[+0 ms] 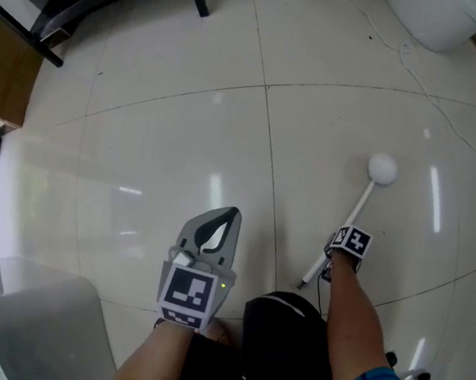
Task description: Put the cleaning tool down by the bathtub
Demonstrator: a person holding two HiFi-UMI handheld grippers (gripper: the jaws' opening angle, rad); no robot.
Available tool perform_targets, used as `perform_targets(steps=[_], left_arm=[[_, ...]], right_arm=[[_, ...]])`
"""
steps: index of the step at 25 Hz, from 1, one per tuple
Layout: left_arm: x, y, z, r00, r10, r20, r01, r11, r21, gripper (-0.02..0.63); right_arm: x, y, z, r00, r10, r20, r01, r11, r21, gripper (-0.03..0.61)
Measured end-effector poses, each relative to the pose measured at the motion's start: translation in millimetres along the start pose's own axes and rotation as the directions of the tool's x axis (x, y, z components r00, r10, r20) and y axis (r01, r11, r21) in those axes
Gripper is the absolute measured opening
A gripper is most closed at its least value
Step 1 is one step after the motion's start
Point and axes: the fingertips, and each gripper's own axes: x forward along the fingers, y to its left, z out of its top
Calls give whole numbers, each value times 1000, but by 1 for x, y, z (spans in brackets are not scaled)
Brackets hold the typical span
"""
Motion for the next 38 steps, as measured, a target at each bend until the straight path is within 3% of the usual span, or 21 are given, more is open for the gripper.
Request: perform_targets(steps=[3, 11, 19, 25, 31, 34, 38], left_arm=[[-4, -1, -2, 1000, -1, -7, 1, 1000, 1, -3], [-19, -4, 1, 1000, -5, 10, 5, 1000, 3, -3], [-24, -10, 10, 1000, 0, 26, 1, 1000, -14, -3], [-24, -16, 14, 999, -5, 36, 7, 999, -43, -3], [-35, -22, 33, 996, 4, 88, 0, 999, -45, -3], [-40, -12, 43, 991, 18, 129, -7, 996, -89, -3], [-37, -4, 59, 981, 71, 178, -46, 989, -141, -3]], right_arm=[[-3, 0, 0, 999, 10, 35, -11, 999, 35, 104], [-16, 16, -19, 992, 101, 82, -103, 995, 19, 101], [-70, 31, 16, 948, 224, 227, -233, 972, 12, 101], [-139, 38, 42, 886, 292, 361, -290, 955, -61, 101], [-236, 55, 65, 789, 400, 467, -302, 914, -272, 101], [-275, 70, 77, 744, 455, 489, -292, 880, -375, 101], [-319, 81, 99, 686, 498, 531, -304, 859, -413, 101]])
